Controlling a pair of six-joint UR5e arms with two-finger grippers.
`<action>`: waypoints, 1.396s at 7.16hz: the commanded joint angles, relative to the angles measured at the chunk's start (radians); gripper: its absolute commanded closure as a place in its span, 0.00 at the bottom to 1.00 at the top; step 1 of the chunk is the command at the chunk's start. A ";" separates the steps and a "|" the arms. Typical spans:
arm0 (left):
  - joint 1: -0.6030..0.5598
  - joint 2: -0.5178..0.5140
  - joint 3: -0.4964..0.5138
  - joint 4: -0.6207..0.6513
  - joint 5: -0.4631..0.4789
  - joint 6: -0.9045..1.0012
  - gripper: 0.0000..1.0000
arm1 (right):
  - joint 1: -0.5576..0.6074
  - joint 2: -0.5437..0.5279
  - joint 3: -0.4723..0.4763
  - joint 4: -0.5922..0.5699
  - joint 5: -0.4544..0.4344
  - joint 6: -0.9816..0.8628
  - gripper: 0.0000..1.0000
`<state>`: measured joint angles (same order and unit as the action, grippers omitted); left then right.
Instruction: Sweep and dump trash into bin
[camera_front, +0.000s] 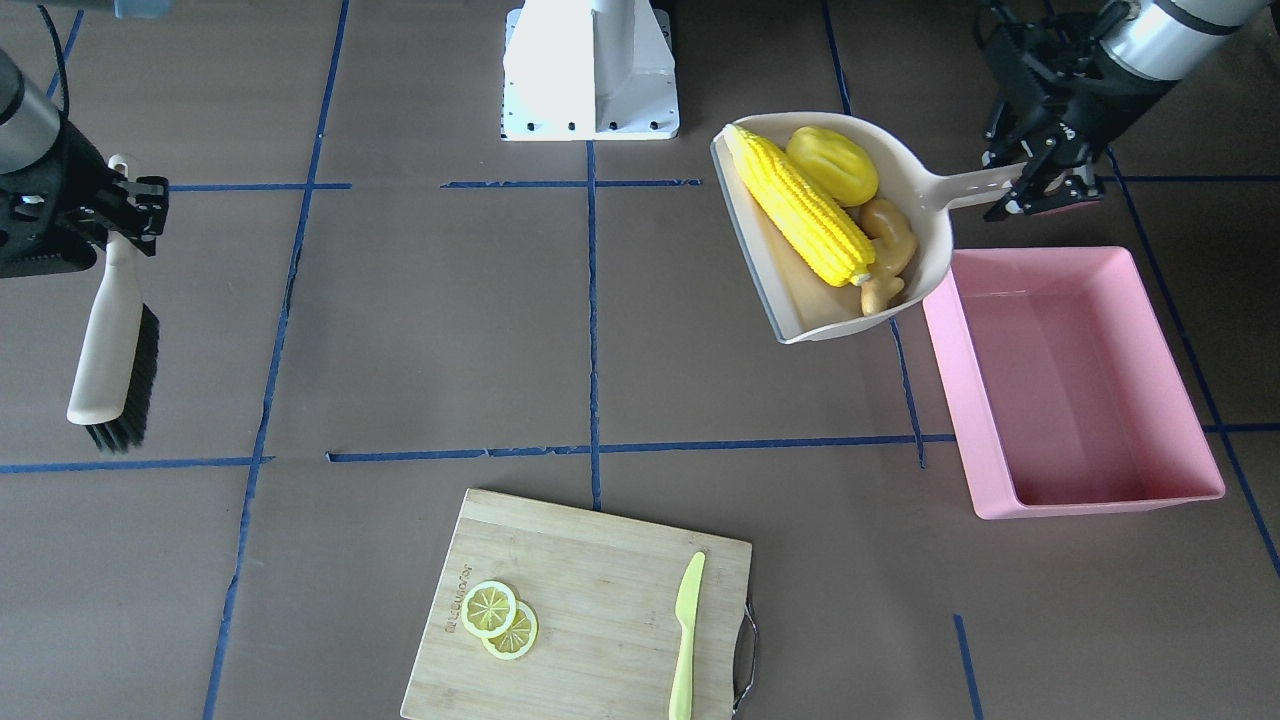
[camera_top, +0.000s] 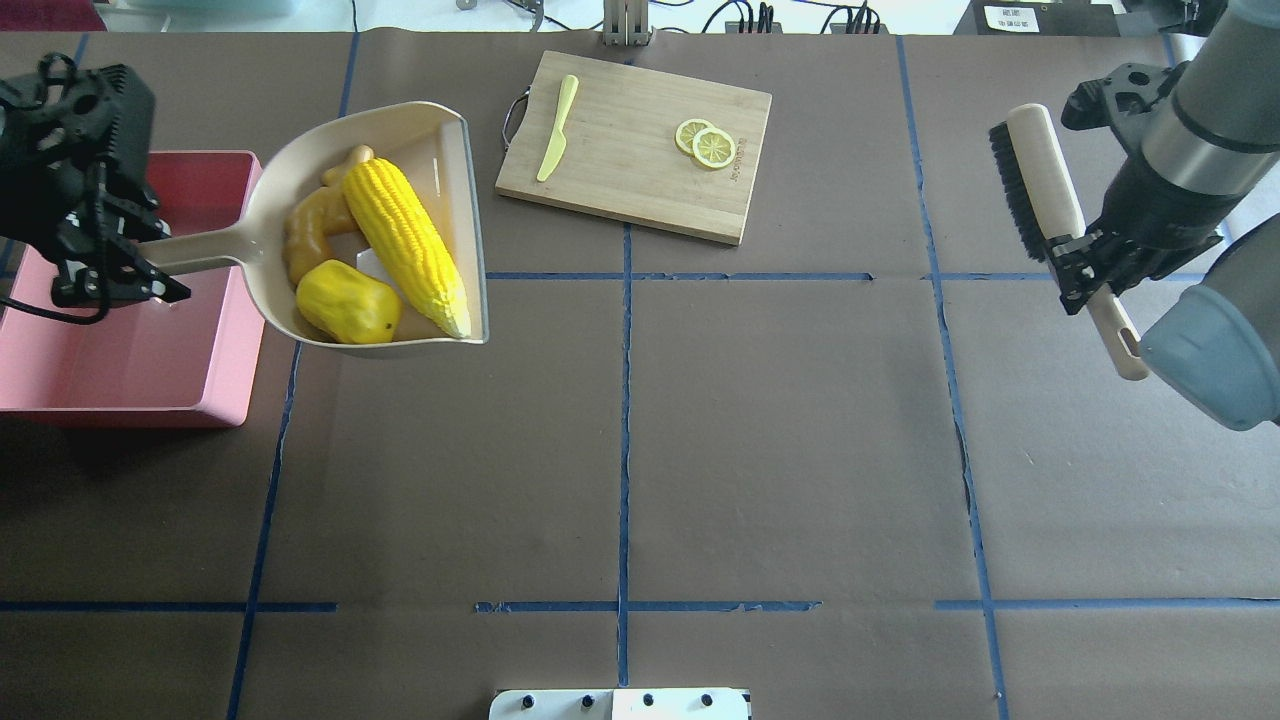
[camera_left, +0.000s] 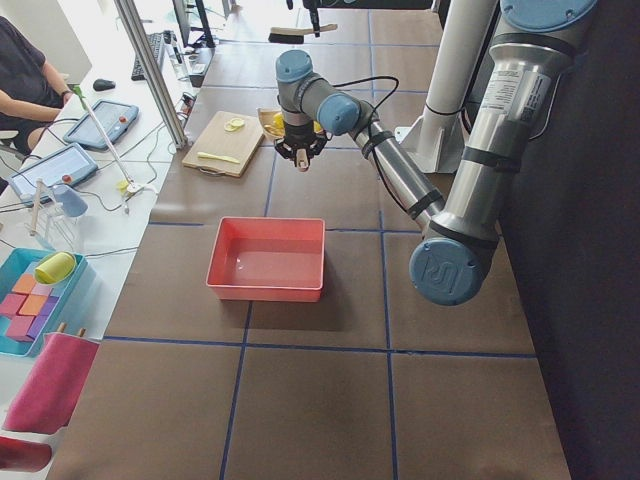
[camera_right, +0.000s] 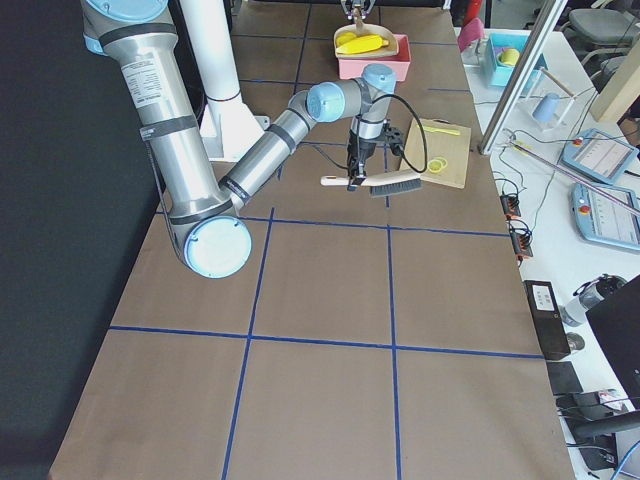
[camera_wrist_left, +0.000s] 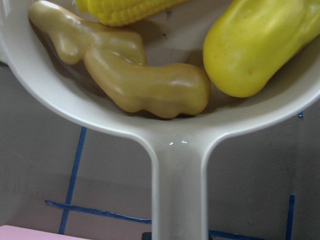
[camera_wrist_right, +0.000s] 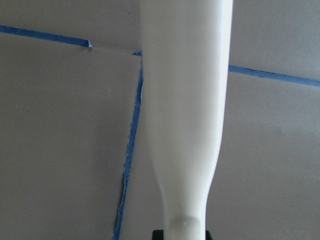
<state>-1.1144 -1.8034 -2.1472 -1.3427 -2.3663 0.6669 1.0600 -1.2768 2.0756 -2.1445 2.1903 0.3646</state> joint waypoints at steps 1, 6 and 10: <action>-0.135 0.097 0.015 -0.001 -0.025 0.178 1.00 | 0.113 -0.097 -0.015 0.002 0.002 -0.227 1.00; -0.245 0.173 0.128 -0.003 -0.018 0.333 1.00 | 0.181 -0.259 -0.097 0.014 0.109 -0.405 1.00; -0.342 0.185 0.255 -0.013 -0.016 0.409 1.00 | 0.153 -0.271 -0.104 0.064 0.158 -0.316 1.00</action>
<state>-1.4127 -1.6191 -1.9415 -1.3557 -2.3798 1.0243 1.2277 -1.5463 1.9720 -2.1026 2.3407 0.0175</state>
